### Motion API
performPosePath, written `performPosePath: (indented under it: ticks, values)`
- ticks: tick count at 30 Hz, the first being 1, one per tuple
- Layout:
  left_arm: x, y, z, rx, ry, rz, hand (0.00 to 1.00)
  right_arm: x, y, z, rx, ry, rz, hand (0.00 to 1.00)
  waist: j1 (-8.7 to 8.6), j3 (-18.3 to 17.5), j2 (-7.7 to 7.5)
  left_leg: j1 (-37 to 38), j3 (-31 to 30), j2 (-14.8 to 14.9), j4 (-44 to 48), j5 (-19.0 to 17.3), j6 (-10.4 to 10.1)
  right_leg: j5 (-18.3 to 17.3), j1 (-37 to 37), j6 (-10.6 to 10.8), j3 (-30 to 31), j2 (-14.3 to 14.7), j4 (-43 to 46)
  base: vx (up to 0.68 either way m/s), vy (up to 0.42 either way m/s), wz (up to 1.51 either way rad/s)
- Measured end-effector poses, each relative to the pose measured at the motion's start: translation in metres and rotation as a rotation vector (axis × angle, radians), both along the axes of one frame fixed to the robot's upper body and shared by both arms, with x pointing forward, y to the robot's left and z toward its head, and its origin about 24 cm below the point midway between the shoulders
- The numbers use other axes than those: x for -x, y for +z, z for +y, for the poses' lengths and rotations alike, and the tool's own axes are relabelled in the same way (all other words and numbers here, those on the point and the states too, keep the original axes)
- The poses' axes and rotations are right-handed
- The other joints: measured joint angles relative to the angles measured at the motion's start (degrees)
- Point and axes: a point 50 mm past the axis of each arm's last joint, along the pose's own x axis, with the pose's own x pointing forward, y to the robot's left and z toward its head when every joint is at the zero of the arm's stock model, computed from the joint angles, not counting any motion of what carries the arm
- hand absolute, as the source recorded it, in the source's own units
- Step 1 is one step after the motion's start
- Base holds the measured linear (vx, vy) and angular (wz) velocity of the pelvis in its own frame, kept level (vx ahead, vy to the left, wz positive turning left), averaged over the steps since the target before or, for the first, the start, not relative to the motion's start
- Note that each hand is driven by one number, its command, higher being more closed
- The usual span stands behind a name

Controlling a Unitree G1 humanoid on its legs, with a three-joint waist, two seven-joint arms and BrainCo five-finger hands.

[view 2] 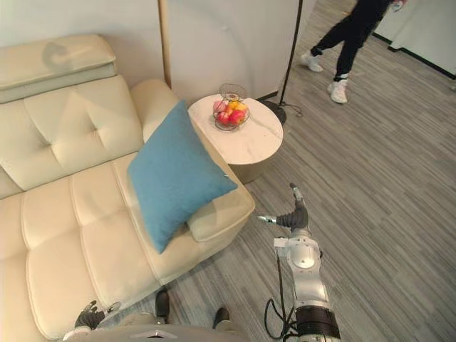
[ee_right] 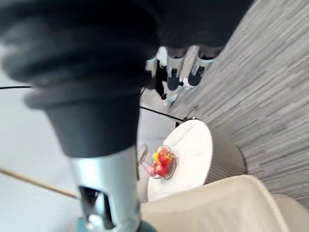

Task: Pick up cushions and gather them together orderly.

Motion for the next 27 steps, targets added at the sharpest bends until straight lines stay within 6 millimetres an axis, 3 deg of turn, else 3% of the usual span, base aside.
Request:
performPosePath:
  ticks: [5,13,15,21,22,27]
  values:
    - [0.000,0.001,0.002,-0.005,-0.001,-0.002,0.00,-0.029,0.025,0.019,0.076,0.142,-0.058,0.00,1.30,0.3,-0.41,-0.4,-1.7,-0.2,0.0,0.1,0.2,-0.2,0.2,-0.1,-1.3,0.1,-0.2,0.03,-0.008,0.14]
    - [-0.006,0.004,0.006,-0.020,-0.010,-0.027,0.00,-0.064,0.042,0.050,0.141,0.287,-0.078,0.00,3.20,3.5,-2.32,-2.2,-4.1,-0.2,-0.4,0.8,-0.1,-0.9,-0.5,-0.7,-3.3,0.1,0.3,-0.02,0.008,0.17]
    - [-0.014,0.006,0.006,-0.023,-0.015,-0.055,0.00,-0.077,0.049,0.063,0.169,0.344,-0.080,0.00,3.93,4.6,-2.62,-4.1,-4.4,-0.2,-0.4,1.2,-0.3,-0.8,-2.3,-0.8,-3.6,0.1,0.4,-0.02,0.020,0.07]
    - [-0.046,0.016,0.004,-0.027,-0.041,-0.153,0.00,-0.099,0.064,0.075,0.187,0.382,-0.081,0.00,5.94,9.1,-3.34,-6.7,-6.0,-0.3,0.0,2.7,0.2,-0.4,-4.2,-0.7,-5.3,0.2,0.7,0.01,-0.002,0.15]
    - [-0.052,0.018,0.005,-0.028,-0.045,-0.170,0.00,-0.104,0.070,0.075,0.189,0.377,-0.089,1.00,5.94,10.3,-3.32,-7.1,-6.4,-0.3,0.0,3.1,0.2,-0.4,-4.3,-0.7,-5.9,0.2,0.8,0.01,-0.017,0.17]
    - [-0.076,0.026,0.002,-0.032,-0.074,-0.233,0.00,-0.122,0.086,0.071,0.223,0.330,-0.083,1.00,6.50,12.6,-3.71,-10.3,-6.9,0.3,0.0,3.8,0.0,0.0,-7.6,-1.4,-6.2,0.6,1.5,-0.01,-0.007,0.04]
